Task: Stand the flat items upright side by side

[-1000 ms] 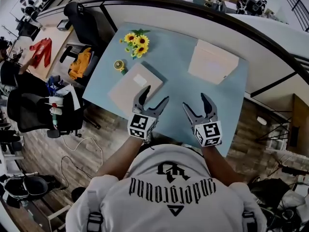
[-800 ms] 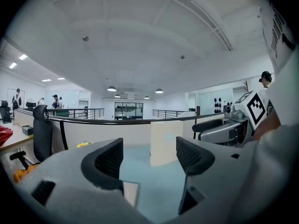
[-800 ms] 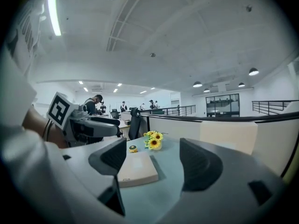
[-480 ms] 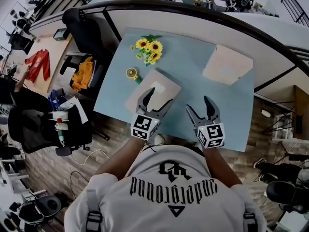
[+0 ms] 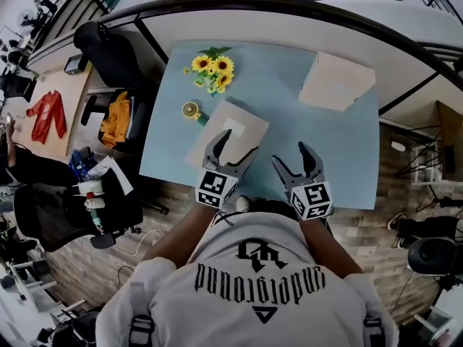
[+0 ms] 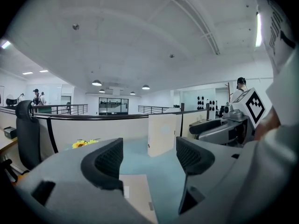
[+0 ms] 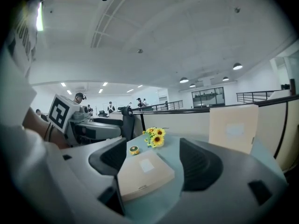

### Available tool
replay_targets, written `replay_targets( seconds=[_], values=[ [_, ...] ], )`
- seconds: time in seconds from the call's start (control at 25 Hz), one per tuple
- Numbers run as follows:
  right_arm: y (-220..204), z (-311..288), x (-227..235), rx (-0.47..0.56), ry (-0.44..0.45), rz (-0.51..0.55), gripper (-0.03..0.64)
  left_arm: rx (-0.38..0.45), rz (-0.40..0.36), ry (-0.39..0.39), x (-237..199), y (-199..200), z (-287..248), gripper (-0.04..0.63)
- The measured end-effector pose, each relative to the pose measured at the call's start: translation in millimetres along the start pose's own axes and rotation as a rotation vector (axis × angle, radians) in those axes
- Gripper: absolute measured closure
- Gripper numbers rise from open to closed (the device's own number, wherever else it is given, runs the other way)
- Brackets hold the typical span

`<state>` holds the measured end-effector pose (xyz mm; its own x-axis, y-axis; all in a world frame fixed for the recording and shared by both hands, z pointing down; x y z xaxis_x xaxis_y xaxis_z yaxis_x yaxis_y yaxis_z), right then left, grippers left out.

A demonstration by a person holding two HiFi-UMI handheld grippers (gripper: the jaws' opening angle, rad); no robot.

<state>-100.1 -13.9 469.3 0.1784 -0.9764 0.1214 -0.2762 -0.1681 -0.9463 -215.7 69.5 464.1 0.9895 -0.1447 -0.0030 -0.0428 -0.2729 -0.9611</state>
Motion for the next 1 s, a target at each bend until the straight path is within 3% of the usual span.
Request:
replay_targets(
  seconds=[0.24, 0.6, 1.0],
  values=[
    [-4.0, -5.0, 7.1, -0.029, 0.046, 0.001, 0.259, -0.020, 0.005, 0.003, 2.8, -2.9, -16.7, 0.229],
    [-17.8, -36.1, 14.6, -0.088, 0.084, -0.047, 0.258, -0.057, -0.001, 0.026, -26.0, -19.2, -32.0, 0.228],
    [-57.2, -95.3, -0.1, -0.204, 0.014, -0.181, 0.256, -0.186, 0.029, -0.064, -89.6, -59.1, -42.1, 0.225]
  ],
)
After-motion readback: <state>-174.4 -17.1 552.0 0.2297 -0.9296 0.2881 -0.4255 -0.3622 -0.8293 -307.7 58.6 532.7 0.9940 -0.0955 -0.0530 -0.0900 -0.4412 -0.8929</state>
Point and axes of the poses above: the fingertips, and each gripper's own axes: z backward along the fingers, x to its right, y out of its top, the point moved 2 cm from there along z, backward along the fingers, and after that the axes turned 3 degrees about -x, right-handed, at the moved point
